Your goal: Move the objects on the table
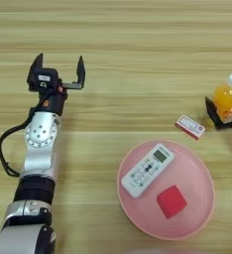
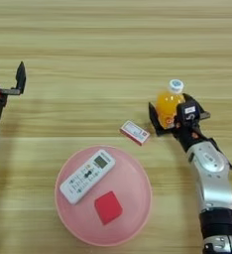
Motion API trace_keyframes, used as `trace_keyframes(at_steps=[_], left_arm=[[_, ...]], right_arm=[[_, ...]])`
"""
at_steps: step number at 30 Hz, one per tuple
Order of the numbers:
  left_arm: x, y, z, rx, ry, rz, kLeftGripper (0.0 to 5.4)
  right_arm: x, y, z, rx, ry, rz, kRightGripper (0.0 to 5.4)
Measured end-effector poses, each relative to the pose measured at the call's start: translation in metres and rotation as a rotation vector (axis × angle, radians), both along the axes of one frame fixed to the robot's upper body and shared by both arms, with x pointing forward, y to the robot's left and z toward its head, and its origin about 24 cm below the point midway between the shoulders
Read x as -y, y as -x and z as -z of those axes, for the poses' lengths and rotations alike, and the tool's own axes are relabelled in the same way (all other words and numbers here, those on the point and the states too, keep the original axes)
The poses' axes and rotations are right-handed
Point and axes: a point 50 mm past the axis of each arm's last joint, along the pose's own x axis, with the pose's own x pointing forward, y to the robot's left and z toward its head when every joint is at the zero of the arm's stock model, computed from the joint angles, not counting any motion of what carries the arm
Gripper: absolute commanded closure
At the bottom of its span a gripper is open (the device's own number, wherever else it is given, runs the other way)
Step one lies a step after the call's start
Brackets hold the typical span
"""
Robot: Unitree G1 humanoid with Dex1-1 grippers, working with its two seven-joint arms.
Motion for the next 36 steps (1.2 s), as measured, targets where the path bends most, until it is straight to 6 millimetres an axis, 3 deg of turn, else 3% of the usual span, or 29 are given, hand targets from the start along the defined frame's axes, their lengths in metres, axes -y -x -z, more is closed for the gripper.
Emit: trace_keyframes(at_steps=[16, 20, 29, 36], left_arm=[[0.001, 0.0, -0.001, 0.011, 0.0, 0.002, 0.0], [0.001, 0.0, -0.001, 0.012, 0.0, 0.003, 0.0], [0.002, 0.0, -0.002, 0.016, 0.001, 0.005, 0.0], [0.003, 0.0, -0.002, 0.016, 0.002, 0.005, 0.0]], right_arm=[[-0.006, 0.004, -0.044, 0.223, -0.058, -0.043, 0.02], [-0.013, 0.013, -0.072, 0.369, -0.079, -0.1, 0.02], [-0.031, 0.04, -0.112, 0.513, -0.1, -0.341, 0.02], [-0.049, 0.057, -0.098, 0.361, -0.069, -0.638, 0.02]])
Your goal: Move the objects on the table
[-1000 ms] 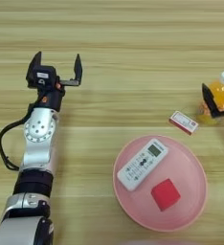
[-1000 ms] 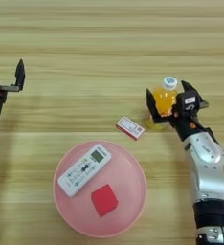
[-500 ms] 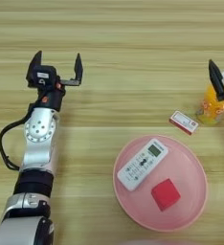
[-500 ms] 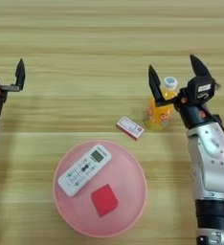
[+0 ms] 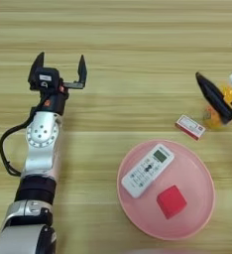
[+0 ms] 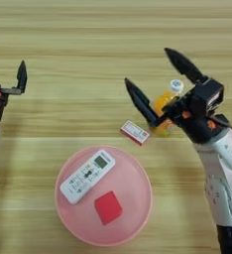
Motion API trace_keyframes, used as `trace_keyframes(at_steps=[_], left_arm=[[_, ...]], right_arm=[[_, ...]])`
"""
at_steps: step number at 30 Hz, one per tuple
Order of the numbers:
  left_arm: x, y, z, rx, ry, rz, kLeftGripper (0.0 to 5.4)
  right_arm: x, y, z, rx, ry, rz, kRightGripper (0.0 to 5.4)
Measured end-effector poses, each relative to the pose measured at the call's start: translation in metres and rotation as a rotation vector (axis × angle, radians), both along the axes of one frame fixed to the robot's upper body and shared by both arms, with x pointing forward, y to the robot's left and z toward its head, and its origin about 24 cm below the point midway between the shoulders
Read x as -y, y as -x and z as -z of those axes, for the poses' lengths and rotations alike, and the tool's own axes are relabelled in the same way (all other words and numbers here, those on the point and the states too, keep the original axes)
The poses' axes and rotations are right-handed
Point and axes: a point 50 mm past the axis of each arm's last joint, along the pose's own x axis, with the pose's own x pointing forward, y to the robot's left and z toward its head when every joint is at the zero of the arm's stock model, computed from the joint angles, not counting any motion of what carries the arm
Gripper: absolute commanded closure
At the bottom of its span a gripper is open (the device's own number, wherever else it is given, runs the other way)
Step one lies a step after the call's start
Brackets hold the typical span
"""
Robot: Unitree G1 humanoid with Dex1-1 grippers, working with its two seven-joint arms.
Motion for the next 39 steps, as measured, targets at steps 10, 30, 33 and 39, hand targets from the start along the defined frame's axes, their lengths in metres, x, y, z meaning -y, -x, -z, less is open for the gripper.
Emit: trace_keyframes(at_steps=[10, 30, 33, 39], left_arm=[[0.001, 0.0, 0.0, 0.0, 0.002, 0.001, 0.0], [0.007, -0.001, 0.0, 0.0, 0.004, 0.015, 0.0], [0.007, -0.001, 0.0, 0.0, 0.004, 0.016, 0.0], [0.007, -0.001, 0.0, 0.001, 0.004, 0.016, 0.0]], right_arm=[[-0.003, 0.012, 0.035, -0.28, 0.267, -0.392, 0.02], [-0.008, 0.016, 0.062, -0.454, 0.681, -0.754, 0.02], [-0.012, 0.015, 0.065, -0.449, 0.725, -0.766, 0.02], [-0.02, 0.015, 0.073, -0.426, 0.814, -0.801, 0.02]])
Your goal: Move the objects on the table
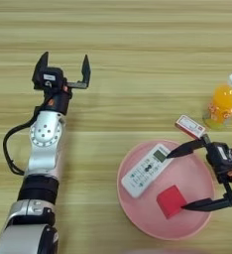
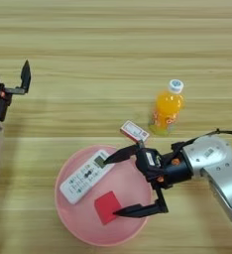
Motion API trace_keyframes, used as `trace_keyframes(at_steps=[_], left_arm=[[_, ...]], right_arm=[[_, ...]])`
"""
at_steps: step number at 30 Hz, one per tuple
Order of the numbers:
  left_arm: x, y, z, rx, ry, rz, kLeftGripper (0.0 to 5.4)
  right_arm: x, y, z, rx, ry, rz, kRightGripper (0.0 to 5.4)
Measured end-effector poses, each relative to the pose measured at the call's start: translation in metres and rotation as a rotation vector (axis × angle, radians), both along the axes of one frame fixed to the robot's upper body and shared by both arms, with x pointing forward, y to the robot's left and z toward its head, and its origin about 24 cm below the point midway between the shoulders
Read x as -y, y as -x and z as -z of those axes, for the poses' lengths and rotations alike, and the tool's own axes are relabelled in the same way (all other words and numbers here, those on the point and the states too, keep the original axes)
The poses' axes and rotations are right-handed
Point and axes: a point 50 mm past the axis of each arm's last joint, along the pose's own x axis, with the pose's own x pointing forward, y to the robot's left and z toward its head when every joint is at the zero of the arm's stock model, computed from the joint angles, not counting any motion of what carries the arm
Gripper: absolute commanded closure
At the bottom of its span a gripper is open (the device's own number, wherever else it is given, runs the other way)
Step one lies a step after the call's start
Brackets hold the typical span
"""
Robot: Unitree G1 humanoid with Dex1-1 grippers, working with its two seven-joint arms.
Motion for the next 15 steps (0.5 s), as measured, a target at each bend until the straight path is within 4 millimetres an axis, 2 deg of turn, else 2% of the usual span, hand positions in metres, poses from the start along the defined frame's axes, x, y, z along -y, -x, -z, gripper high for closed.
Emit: trace_keyframes(at_steps=[15], left_arm=[[0.001, 0.0, -0.001, 0.002, 0.001, 0.002, 0.0]], right_arm=[[-0.006, 0.003, 0.015, 0.051, 0.115, -0.096, 0.02]])
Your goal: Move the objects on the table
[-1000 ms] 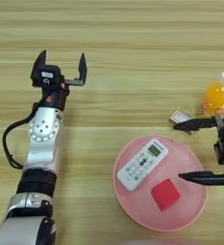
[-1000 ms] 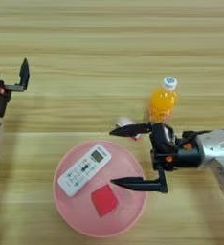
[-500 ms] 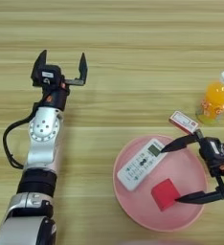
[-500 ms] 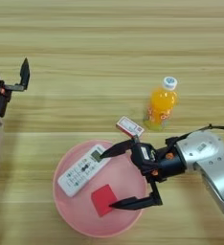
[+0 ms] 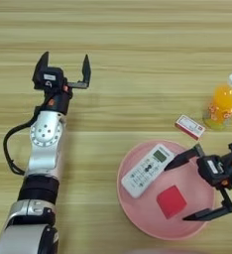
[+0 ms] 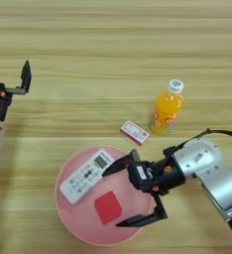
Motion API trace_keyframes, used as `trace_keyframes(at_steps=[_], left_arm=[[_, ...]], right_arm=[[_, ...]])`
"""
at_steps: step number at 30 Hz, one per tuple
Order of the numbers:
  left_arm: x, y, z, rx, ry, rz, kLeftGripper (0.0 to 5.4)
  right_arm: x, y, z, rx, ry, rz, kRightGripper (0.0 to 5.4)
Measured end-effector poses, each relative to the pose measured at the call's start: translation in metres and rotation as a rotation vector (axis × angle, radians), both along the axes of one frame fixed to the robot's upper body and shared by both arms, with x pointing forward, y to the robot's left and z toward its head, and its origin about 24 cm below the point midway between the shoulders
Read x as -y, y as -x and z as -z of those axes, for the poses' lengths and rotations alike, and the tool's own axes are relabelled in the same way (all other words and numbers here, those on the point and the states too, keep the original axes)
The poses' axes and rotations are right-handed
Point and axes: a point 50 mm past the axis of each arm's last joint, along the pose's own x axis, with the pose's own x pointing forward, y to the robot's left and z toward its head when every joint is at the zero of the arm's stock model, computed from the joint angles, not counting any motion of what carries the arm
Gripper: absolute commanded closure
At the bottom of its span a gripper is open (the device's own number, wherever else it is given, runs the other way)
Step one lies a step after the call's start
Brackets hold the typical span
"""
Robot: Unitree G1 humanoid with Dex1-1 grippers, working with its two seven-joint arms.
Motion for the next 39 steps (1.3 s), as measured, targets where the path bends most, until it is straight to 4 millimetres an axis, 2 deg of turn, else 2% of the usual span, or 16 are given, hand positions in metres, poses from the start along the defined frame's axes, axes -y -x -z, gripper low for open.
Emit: trace_keyframes(at_steps=[4, 13, 29, 39], left_arm=[[0.0, 0.0, 0.0, 0.002, 0.0, 0.0, 0.0], [0.0, 0.0, 0.0, 0.002, 0.0, 0.0, 0.0], [0.0, 0.0, 0.0, 0.002, 0.002, 0.0, 0.0], [0.0, 0.0, 0.0, 0.002, 0.002, 0.0, 0.0]], right_arm=[[-0.001, 0.001, 0.004, 0.009, 0.016, -0.008, 0.17], [-0.004, 0.001, 0.013, 0.002, 0.023, -0.004, 1.19], [-0.007, 0.001, 0.014, 0.01, 0.005, -0.005, 3.05], [-0.008, 0.001, 0.014, 0.01, -0.003, -0.004, 3.08]])
